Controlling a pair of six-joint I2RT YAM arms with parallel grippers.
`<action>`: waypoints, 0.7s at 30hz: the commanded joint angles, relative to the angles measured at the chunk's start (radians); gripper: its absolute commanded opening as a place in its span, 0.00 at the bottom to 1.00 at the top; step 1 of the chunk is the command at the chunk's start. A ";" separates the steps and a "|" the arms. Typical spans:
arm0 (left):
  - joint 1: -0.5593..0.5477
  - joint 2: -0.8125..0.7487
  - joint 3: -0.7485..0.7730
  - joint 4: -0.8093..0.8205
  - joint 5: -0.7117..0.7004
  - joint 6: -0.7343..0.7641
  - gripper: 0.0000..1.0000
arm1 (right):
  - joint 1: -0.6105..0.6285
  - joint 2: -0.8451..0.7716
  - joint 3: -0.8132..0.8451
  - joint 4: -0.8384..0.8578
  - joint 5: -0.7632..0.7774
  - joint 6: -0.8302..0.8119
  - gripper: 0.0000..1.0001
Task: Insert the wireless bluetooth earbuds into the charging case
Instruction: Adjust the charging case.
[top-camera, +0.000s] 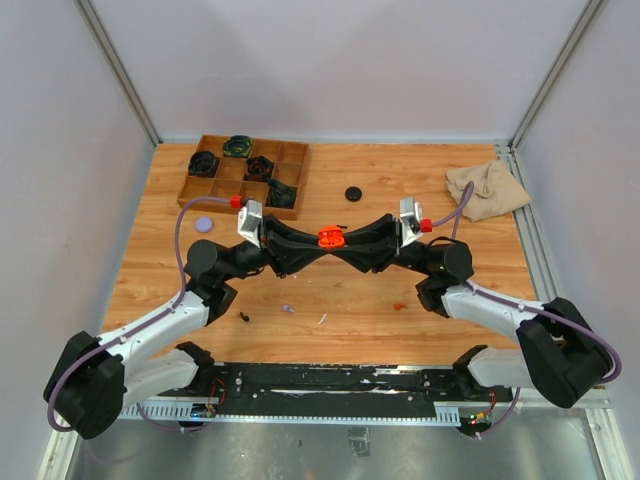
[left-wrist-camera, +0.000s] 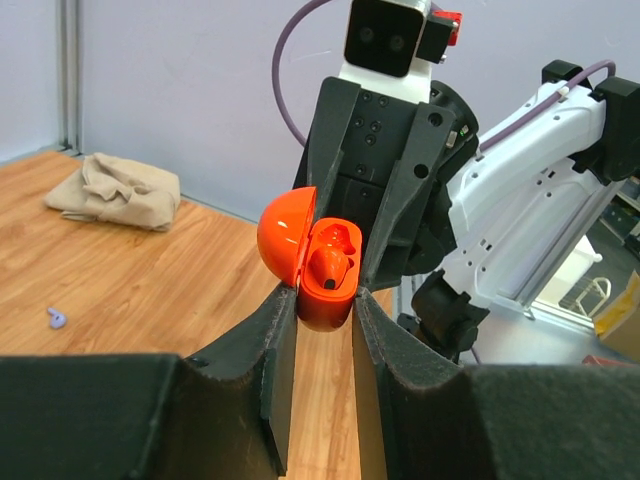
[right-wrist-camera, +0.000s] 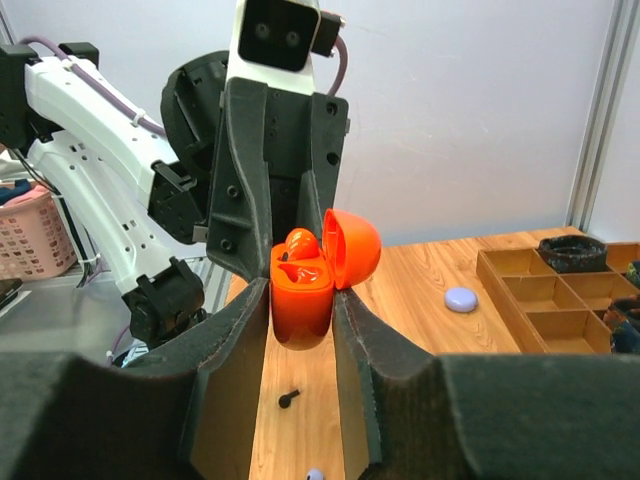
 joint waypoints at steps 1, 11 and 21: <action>-0.008 -0.019 -0.016 0.000 0.016 0.013 0.08 | -0.028 -0.040 -0.004 0.030 -0.001 0.006 0.33; -0.006 -0.038 -0.014 -0.029 0.009 0.033 0.08 | -0.038 -0.032 -0.007 0.027 -0.017 0.017 0.25; -0.006 -0.011 -0.017 0.001 0.026 0.010 0.37 | -0.035 -0.003 0.019 0.065 -0.033 0.077 0.07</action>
